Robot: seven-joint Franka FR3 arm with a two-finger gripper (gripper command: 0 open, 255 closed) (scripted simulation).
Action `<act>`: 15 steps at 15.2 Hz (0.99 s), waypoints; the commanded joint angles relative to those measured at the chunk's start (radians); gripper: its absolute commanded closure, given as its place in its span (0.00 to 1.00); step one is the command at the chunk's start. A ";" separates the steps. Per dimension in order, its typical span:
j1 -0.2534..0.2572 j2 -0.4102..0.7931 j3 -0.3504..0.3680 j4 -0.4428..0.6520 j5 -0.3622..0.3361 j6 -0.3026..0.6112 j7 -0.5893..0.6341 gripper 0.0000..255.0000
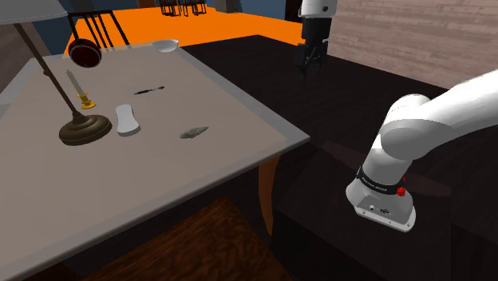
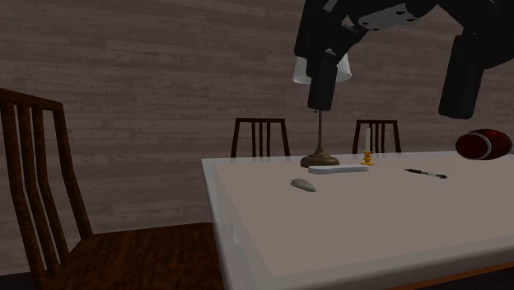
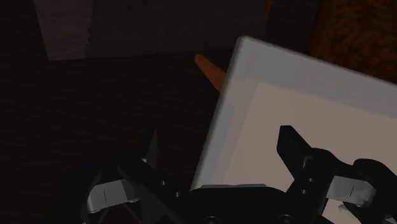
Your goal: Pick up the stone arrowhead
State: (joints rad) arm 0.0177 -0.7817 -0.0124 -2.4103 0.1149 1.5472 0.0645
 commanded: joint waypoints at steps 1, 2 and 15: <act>0.000 0.000 0.000 0.000 0.000 0.000 0.000 0.00; 0.012 0.029 0.008 0.005 0.003 0.030 -0.013 0.00; 0.142 0.421 0.120 0.167 0.017 0.352 -0.161 0.00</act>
State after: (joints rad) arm 0.1527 -0.3997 0.1002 -2.2620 0.1347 1.8704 -0.0817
